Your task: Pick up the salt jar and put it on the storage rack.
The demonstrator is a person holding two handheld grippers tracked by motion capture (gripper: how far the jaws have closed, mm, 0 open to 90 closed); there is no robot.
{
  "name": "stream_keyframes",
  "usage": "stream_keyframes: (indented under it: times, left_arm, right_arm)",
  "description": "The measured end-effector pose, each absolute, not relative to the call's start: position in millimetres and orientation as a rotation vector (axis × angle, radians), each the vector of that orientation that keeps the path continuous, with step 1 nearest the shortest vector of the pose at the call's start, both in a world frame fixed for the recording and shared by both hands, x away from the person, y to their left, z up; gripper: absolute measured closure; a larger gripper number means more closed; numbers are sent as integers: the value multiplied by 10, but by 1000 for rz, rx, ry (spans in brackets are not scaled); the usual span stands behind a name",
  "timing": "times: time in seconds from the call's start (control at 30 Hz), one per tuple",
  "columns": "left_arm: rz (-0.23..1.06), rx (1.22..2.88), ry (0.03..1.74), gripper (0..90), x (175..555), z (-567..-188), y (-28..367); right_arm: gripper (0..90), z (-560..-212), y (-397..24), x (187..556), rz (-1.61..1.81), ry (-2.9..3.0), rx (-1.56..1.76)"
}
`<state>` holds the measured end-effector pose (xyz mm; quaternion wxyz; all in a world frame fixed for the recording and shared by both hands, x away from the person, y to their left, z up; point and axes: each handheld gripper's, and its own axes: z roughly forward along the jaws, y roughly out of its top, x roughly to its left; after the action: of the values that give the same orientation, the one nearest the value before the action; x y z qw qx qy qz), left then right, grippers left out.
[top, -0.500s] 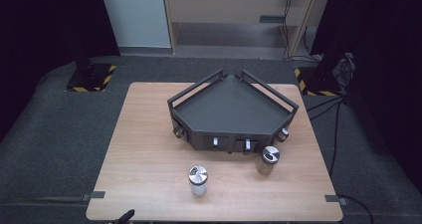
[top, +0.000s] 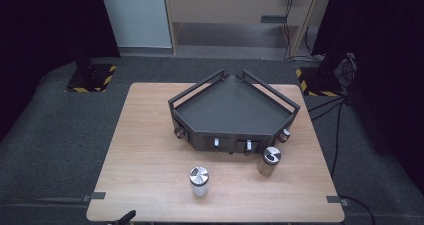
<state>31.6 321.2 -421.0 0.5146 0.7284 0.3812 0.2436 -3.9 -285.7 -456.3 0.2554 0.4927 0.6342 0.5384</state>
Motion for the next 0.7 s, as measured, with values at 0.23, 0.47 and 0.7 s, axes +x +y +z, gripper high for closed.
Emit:
stream_keyframes:
  times: [0.23, 0.47, 0.7]
  left_arm:
    - [584, 1760, 906, 0, 318, -4204, 3212]
    - [566, 1781, 881, 0, 336, -4198, 3191]
    - [554, 1789, 872, 0, 370, -4204, 3141]
  right_arm:
    - [13, -4562, -2857, -37, 1461, 1724, 1337]
    - [13, -4565, -2854, -34, 1462, 1726, 1339]
    - [12, -4565, -2851, -34, 1457, 1723, 1345]
